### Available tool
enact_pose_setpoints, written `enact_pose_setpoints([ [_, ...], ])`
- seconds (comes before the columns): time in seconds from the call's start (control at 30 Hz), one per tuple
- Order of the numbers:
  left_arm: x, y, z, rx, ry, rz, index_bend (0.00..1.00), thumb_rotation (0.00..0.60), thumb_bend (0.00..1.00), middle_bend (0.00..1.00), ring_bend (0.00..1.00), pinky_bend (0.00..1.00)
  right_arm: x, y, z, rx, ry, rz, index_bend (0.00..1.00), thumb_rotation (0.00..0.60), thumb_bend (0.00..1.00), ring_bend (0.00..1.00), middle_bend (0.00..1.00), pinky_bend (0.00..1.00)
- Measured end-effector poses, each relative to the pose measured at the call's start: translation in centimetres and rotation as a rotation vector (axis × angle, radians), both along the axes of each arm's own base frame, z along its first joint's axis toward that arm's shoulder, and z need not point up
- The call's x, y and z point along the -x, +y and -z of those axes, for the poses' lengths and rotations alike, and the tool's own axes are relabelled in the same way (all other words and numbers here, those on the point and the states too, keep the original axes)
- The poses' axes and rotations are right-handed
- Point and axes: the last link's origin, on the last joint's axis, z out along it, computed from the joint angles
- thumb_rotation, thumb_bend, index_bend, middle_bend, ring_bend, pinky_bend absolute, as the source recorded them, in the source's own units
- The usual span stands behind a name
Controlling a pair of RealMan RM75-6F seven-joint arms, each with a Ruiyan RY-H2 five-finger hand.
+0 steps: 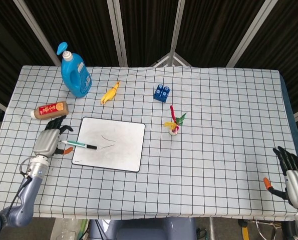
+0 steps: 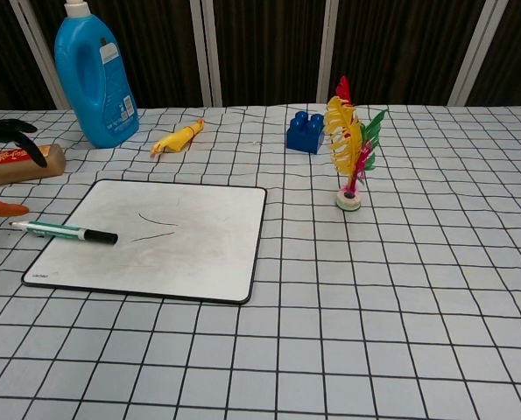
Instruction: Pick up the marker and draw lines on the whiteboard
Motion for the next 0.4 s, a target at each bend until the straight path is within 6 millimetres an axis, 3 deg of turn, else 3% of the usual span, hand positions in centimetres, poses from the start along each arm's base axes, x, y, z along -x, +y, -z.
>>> enact_pose_setpoints([
  [0.1, -0.1, -1.8, -1.6, -0.034, -0.007, 0.034, 0.04, 0.6, 0.18, 0.0, 0.0, 0.0, 0.0, 0.0, 0.0, -0.003, 0.005, -0.003, 0.0, 0.6, 0.35, 0.0, 0.0, 0.0],
  [0.4, 2.2, -9.0, -6.1, -0.093, 0.053, 0.015, 0.0, 0.6, 0.16, 0.0, 0.0, 0.0, -0.1, 0.2, 0.0, -0.014, 0.034, -0.022, 0.0, 0.6, 0.35, 0.0, 0.0, 0.0],
])
